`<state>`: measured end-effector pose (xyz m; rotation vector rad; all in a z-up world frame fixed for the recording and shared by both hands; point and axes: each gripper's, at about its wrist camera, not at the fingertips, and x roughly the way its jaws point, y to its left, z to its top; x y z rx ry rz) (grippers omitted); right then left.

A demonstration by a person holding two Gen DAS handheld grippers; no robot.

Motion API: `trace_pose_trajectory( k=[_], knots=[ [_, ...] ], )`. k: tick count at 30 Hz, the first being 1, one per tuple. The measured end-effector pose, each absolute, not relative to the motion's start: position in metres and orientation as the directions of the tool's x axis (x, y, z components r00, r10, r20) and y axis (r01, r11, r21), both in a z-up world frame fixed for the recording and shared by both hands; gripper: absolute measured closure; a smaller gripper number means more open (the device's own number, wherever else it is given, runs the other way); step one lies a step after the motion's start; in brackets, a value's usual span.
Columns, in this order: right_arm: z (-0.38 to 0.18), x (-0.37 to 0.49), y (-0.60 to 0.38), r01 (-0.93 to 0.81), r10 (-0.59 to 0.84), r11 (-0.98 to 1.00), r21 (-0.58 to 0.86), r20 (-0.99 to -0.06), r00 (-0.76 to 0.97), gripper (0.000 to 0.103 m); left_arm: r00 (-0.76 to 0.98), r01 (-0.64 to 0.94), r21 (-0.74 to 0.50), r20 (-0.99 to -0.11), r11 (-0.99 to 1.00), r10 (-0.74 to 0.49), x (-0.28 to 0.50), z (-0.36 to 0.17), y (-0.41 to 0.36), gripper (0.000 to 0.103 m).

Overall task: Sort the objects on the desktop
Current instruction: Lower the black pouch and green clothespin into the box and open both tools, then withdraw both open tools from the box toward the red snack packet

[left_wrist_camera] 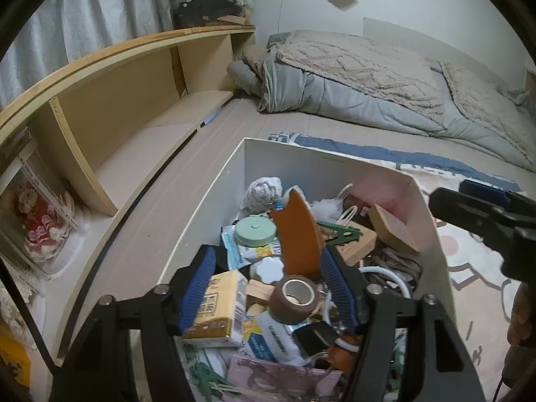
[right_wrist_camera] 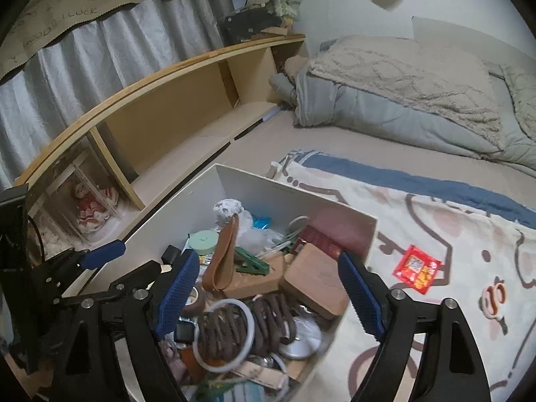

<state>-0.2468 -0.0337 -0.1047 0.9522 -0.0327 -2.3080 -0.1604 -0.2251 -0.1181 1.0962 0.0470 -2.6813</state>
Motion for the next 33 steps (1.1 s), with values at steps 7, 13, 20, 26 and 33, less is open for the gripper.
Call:
trace_pose_trajectory(
  k=[7, 13, 20, 26, 33],
  knots=[
    [-0.091, -0.24, -0.007, 0.516, -0.533, -0.827, 0.224, -0.604, -0.592, 0.0, -0.727, 0.246, 0.049, -0.651, -0.968, -0.217, -0.153, -0.103, -0.211, 0.012],
    [-0.081, -0.23, 0.015, 0.489, -0.504, -0.85, 0.196, -0.57, -0.648, 0.0, -0.757, 0.253, 0.026, -0.617, -0.967, -0.214, -0.148, -0.089, -0.2, 0.005],
    [-0.07, -0.224, 0.043, 0.453, -0.47, -0.874, 0.179, -0.55, -0.69, 0.0, -0.784, 0.233, 0.029, -0.586, -0.972, -0.206, -0.144, -0.079, -0.181, 0.005],
    [-0.063, -0.22, 0.061, 0.436, -0.459, -0.882, 0.178, -0.531, -0.712, 0.0, -0.796, 0.234, 0.037, -0.566, -0.971, -0.214, -0.142, -0.071, -0.167, 0.005],
    [-0.063, -0.215, 0.079, 0.415, -0.434, -0.896, 0.161, -0.524, -0.733, 0.0, -0.81, 0.235, 0.002, -0.552, -0.972, -0.197, -0.143, -0.067, -0.156, 0.005]
  ],
)
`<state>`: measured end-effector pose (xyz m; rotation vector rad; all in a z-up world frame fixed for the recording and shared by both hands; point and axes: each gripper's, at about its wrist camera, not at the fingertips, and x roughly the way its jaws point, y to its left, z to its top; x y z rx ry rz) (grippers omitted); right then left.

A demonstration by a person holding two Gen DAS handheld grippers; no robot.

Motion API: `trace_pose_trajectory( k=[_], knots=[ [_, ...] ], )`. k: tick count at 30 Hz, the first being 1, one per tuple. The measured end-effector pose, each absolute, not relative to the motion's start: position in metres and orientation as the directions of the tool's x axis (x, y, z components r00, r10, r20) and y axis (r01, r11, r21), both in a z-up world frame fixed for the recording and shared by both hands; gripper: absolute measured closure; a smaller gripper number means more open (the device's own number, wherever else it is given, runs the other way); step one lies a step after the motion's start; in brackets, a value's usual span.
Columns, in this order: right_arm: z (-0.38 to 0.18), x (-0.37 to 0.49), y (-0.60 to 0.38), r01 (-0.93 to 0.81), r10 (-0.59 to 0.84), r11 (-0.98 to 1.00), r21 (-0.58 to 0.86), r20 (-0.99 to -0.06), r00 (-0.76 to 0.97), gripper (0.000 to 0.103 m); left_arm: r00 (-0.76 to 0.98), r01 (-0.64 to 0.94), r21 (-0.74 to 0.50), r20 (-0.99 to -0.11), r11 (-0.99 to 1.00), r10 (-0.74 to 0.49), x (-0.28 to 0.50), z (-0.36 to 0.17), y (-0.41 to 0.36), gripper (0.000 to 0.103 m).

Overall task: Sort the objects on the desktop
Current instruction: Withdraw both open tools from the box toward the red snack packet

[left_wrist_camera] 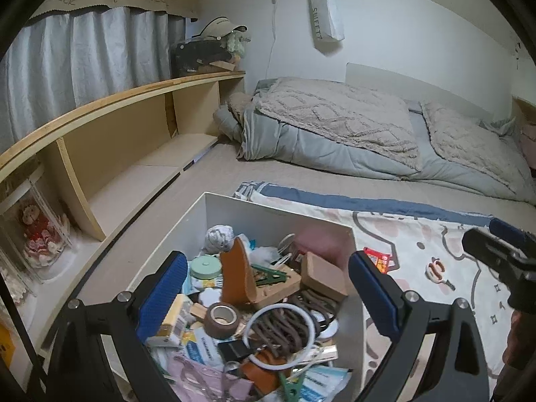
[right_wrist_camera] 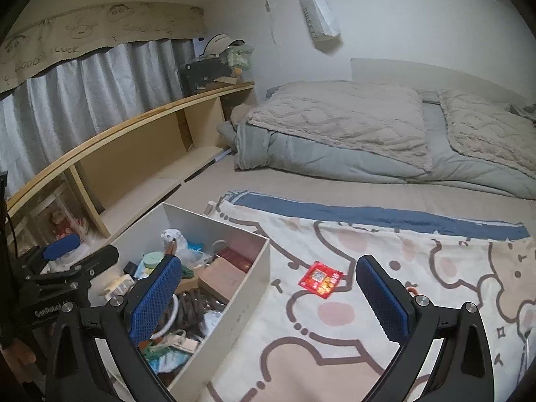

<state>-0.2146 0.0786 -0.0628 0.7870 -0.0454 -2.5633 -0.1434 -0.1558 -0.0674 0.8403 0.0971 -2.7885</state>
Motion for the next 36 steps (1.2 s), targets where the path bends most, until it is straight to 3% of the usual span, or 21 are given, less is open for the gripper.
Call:
trace_pose_trajectory(
  k=[16, 36],
  knots=[
    [-0.067, -0.223, 0.129, 0.334, -0.367, -0.929, 0.159, -0.501, -0.784, 0.0, -0.831, 0.154, 0.019, -0.539, -0.988, -0.14, -0.163, -0.072, -0.112, 0.005],
    [-0.083, -0.242, 0.198, 0.167, -0.234, -0.971, 0.168, -0.559, -0.795, 0.0, -0.855, 0.113, -0.052, -0.514, -0.992, -0.071, -0.195, -0.073, -0.069, 0.005]
  ],
)
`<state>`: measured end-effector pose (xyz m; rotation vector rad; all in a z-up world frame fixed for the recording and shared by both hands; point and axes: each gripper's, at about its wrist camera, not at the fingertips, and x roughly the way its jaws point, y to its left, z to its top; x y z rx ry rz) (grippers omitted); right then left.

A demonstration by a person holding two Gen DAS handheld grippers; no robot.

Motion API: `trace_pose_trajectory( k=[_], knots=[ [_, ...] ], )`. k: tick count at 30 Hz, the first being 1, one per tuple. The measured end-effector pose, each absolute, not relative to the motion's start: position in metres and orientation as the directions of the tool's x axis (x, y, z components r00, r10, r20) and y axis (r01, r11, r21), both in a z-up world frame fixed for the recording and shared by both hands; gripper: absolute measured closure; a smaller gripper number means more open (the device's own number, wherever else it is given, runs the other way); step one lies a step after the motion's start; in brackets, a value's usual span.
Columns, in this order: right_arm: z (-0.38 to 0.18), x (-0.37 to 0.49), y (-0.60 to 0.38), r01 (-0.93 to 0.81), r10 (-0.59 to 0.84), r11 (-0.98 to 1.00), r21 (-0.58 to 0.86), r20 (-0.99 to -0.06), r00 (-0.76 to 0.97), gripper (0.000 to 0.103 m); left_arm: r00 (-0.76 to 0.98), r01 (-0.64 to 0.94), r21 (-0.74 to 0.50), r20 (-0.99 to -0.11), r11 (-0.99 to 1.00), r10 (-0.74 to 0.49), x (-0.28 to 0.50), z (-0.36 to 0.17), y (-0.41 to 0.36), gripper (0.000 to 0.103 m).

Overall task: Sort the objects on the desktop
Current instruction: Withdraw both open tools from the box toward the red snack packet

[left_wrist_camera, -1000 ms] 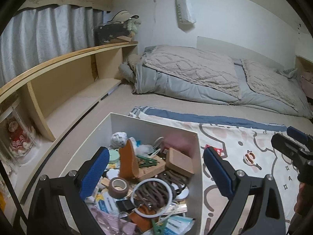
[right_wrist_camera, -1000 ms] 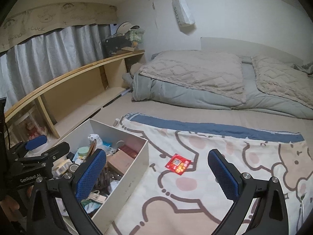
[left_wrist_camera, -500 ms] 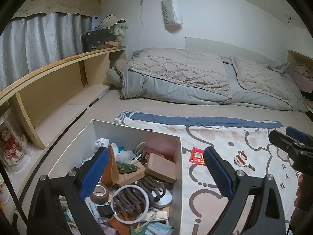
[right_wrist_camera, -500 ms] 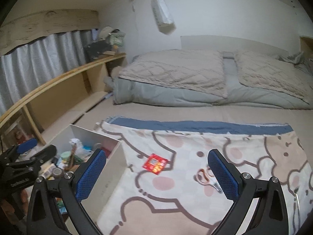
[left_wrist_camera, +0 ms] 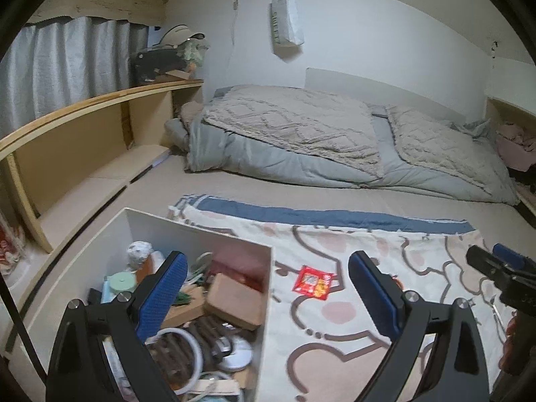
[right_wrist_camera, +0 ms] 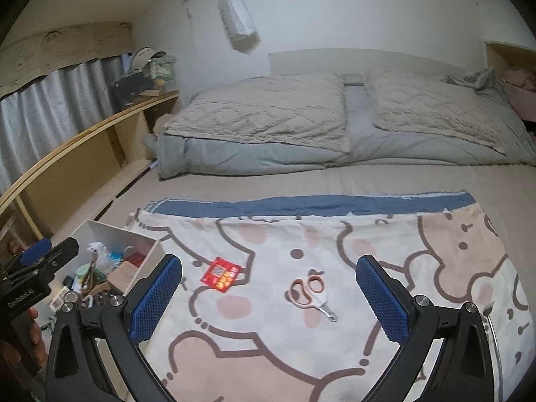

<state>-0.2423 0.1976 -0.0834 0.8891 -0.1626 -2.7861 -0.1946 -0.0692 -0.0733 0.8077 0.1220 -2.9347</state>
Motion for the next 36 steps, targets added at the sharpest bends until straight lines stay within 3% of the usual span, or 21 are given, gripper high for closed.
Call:
trace_pose_trajectory(
  k=[22, 26, 36],
  knots=[
    [-0.116, -0.282, 0.231, 0.107, -0.178, -0.983, 0.149, -0.627, -0.758, 0.0, -0.837, 0.037, -0.033, -0.547, -0.999, -0.013, -0.243, -0.105, -0.015, 0.005],
    [-0.125, -0.288, 0.231, 0.097, -0.165, -0.985, 0.14, -0.643, -0.748, 0.0, -0.834, 0.036, -0.053, -0.551, -0.998, -0.001, -0.256, -0.113, -0.008, 0.001],
    [-0.159, -0.31, 0.235, 0.058, -0.13, -0.99, 0.127, -0.691, -0.711, 0.0, -0.787, 0.0, -0.091, -0.615, -0.996, 0.056, -0.289, -0.159, 0.01, 0.0]
  ],
)
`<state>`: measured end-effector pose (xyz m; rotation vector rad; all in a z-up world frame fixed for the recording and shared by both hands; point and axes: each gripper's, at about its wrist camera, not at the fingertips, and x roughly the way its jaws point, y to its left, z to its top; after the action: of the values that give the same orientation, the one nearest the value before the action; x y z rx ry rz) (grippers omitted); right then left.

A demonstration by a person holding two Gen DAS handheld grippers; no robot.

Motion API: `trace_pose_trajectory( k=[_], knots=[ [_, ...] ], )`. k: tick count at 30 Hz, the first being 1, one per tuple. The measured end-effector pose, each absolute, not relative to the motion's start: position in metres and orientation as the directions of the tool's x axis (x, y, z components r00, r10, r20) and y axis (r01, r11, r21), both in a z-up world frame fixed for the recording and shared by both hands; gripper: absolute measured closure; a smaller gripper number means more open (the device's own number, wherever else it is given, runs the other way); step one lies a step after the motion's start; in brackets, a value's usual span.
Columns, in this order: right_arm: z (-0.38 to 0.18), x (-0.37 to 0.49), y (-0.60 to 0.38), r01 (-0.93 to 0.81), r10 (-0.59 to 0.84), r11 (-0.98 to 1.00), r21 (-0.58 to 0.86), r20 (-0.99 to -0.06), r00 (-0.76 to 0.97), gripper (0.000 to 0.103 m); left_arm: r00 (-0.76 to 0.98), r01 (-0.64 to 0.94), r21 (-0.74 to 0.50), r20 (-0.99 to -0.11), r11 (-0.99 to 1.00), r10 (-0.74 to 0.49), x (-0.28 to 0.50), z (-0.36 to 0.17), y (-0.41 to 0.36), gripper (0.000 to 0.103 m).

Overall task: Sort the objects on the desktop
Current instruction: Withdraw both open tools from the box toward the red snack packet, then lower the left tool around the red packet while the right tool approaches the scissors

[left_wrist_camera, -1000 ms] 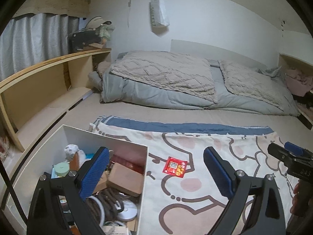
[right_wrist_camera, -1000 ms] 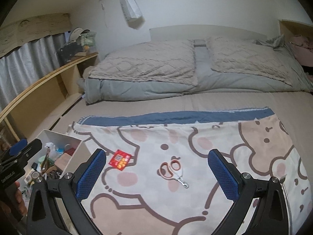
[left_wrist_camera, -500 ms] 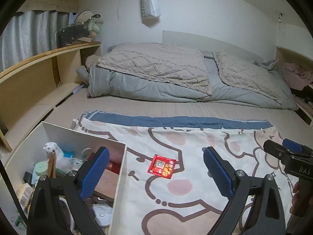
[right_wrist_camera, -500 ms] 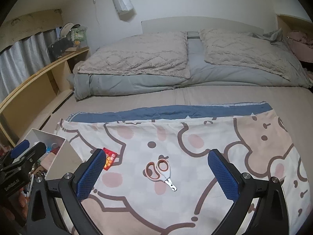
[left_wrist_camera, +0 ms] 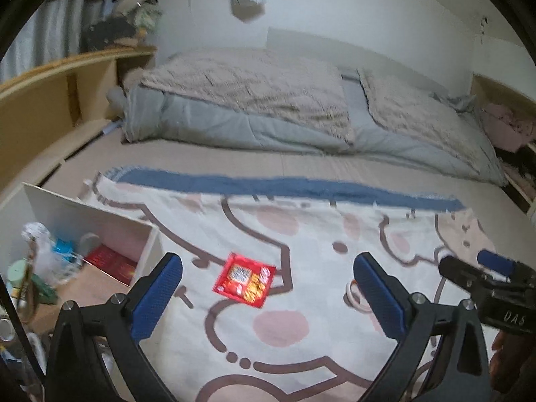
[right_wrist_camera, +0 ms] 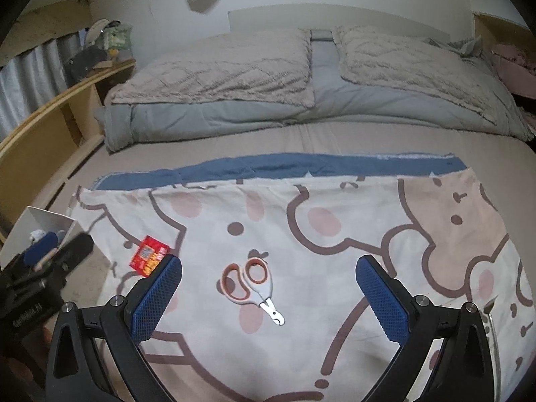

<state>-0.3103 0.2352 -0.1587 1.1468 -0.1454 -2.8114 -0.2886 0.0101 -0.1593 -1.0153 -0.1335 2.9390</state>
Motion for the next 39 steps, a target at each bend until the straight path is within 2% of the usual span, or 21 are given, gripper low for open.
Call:
trace_pose_trajectory(
  k=[3, 8, 23, 39],
  knots=[
    [-0.171, -0.318, 0.236, 0.049, -0.129, -0.99, 0.132, -0.705, -0.697, 0.0, -0.752, -0.024, -0.047, -0.657, -0.999, 0.049, -0.299, -0.177, 0.016, 0.0],
    [-0.19, -0.334, 0.235, 0.043, -0.126, -0.99, 0.132, -0.729, -0.673, 0.0, -0.732, -0.041, 0.019, -0.681, -0.999, 0.017, -0.31, -0.202, 0.02, 0.0],
    [-0.246, -0.372, 0.225, 0.008, -0.13, -0.988, 0.157, -0.788, -0.602, 0.0, -0.672, 0.051, 0.021, -0.739, -0.998, -0.05, -0.357, -0.252, 0.022, 0.0],
    [-0.265, -0.394, 0.227, -0.086, -0.109, -0.977, 0.197, -0.801, -0.589, 0.0, -0.596, 0.109, -0.032, -0.802, -0.993, -0.04, -0.404, -0.273, 0.015, 0.0]
  ],
)
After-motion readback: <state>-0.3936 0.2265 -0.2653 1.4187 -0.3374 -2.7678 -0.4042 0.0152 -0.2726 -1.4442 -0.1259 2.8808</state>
